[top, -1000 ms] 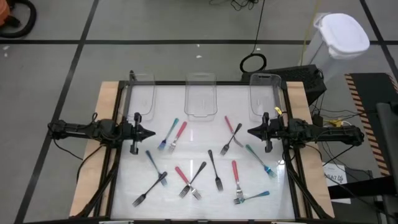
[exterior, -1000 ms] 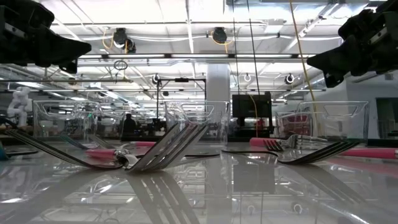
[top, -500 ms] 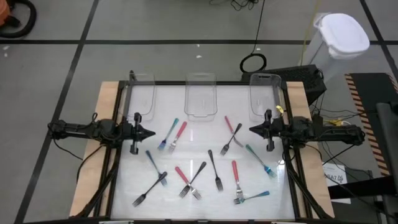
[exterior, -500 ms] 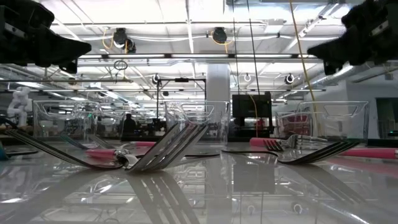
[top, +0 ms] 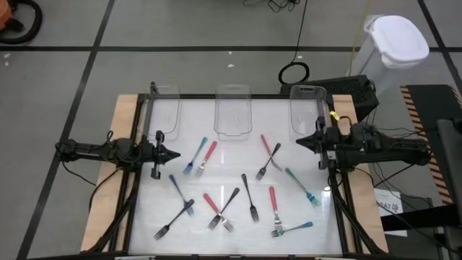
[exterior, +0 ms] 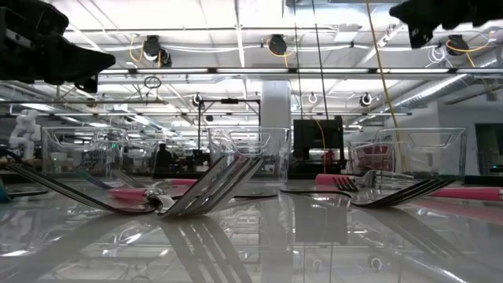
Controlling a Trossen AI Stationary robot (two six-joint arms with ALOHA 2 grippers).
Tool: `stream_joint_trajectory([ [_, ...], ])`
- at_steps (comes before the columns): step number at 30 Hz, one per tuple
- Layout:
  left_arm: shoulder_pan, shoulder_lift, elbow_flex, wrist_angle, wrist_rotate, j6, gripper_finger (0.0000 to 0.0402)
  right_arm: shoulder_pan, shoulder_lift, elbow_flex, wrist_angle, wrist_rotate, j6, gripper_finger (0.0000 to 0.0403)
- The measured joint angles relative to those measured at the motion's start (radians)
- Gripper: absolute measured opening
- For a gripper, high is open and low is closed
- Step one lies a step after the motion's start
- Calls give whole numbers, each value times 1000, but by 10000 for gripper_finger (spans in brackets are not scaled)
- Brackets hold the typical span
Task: Sort silverware by color (type)
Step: Put the pink fork into the left transparent bin
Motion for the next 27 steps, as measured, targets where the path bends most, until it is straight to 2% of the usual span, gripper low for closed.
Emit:
stream_joint_trajectory([
  [8, 0, 0, 0, 1, 0, 0, 0, 0, 100, 199, -113, 0, -45, 0],
  [14, 0, 0, 0, 4, 0, 0, 0, 0, 150, 298, -159, 0, -51, 0],
  [27, 0, 0, 0, 8, 0, -1, 0, 0, 234, 346, -166, 0, -54, 0],
])
